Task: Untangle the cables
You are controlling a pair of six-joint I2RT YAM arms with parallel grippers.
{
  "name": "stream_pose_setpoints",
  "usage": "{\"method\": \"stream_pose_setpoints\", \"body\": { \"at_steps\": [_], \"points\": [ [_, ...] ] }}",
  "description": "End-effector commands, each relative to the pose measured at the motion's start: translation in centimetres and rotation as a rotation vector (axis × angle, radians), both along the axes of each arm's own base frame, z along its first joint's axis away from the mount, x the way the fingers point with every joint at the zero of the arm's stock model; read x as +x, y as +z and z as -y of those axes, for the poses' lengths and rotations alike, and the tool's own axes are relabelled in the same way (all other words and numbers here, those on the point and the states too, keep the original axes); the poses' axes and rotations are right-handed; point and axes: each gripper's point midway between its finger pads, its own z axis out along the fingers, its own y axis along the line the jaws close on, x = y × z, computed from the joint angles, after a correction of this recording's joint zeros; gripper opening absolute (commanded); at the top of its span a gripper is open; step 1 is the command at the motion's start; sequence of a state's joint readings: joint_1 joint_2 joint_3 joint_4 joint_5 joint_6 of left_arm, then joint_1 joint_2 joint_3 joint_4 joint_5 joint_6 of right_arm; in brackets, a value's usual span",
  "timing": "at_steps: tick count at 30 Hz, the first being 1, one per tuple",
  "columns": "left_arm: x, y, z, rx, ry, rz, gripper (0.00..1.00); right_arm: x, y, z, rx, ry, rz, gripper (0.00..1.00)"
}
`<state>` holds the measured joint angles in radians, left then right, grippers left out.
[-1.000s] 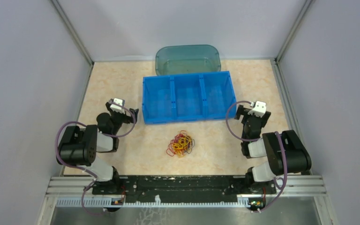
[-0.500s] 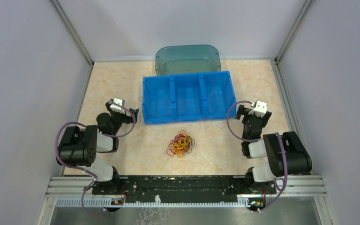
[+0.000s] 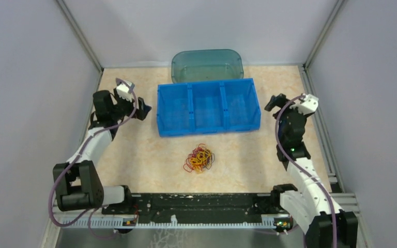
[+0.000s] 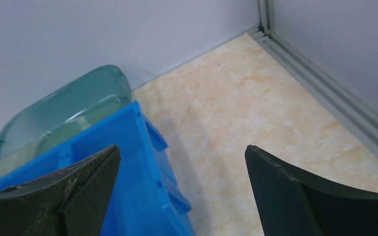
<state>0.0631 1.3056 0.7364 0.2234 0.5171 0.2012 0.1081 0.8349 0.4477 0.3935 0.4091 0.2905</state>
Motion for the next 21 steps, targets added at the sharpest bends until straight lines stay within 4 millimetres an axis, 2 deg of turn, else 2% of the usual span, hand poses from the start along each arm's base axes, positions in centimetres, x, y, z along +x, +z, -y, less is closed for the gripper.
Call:
{"method": "stream_pose_setpoints", "body": {
  "at_steps": [1, 3, 6, 9, 12, 15, 18, 21],
  "points": [
    [-3.4, 0.9, 0.1, -0.067, -0.083, -0.224, 1.0, -0.6, 0.2, -2.5, 0.399, 0.042, -0.135, 0.99],
    [-4.1, 2.3, 0.0, -0.056, -0.101, -0.253, 1.0, -0.5, 1.9, -5.3, 0.422, 0.205, -0.124, 0.99],
    [-5.6, 4.0, 0.3, -0.018, -0.148, -0.26, 1.0, -1.4, 2.3, -10.2, 0.406, 0.413, -0.155, 0.99],
    [-7.9, 4.7, 1.2, 0.012, -0.24, -0.244, 1.0, -3.8, 1.6, -16.3, 0.188, 0.531, -0.243, 0.99],
    [-10.4, 4.2, 2.0, 0.036, -0.316, -0.247, 1.0, -7.1, -1.0, -23.0, 0.09, 0.736, -0.359, 0.91],
    [-12.1, 3.5, 2.3, 0.049, -0.362, -0.27, 1.0, -10.5, -4.5, -28.1, 0.025, 0.915, -0.49, 0.8],
    [-13.6, 2.8, 2.6, 0.055, -0.399, -0.305, 1.0, -12.6, -7.4, -31.0, -0.054, 1.017, -0.579, 0.73],
    [-14.3, 2.4, 2.8, 0.061, -0.42, -0.314, 1.0, -12.9, -9.7, -32.5, -0.101, 1.042, -0.65, 0.62]
  ]
}}
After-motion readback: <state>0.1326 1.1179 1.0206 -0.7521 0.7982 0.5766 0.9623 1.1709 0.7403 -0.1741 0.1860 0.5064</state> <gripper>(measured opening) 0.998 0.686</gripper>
